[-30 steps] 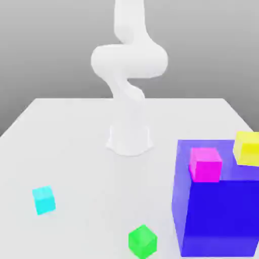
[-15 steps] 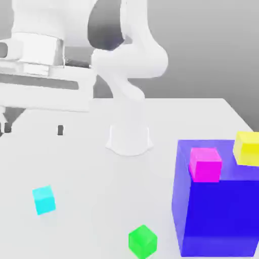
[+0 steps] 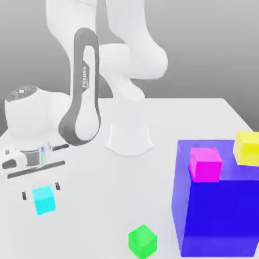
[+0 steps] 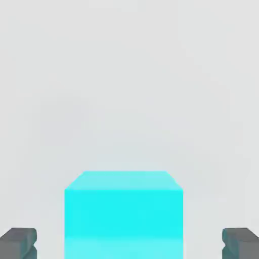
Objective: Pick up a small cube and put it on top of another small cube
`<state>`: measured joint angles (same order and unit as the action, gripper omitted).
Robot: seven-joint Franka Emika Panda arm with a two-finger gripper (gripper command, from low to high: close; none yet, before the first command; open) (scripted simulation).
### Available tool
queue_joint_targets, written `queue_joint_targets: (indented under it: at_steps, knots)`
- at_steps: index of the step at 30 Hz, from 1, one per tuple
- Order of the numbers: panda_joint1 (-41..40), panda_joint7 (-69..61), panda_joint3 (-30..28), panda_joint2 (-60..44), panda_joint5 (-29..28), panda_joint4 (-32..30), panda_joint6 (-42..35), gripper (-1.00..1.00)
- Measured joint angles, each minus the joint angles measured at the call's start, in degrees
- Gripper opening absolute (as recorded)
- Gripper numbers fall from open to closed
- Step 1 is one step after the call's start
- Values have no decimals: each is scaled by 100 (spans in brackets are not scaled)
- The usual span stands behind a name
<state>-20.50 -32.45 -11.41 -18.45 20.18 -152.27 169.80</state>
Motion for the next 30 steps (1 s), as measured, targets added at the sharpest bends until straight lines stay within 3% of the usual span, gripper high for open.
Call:
queue_joint_targets:
  at_steps: [6,12,26,30]
  knots:
    - [-50,-26,56,-40,32,9,19,-100]
    - [477,878,-717,1052,-1189,-237,-792,-100]
    - [2378,-299,876,1306,-1955,716,-1944,-100]
    - [2535,-483,1028,796,-1972,856,-1572,-100]
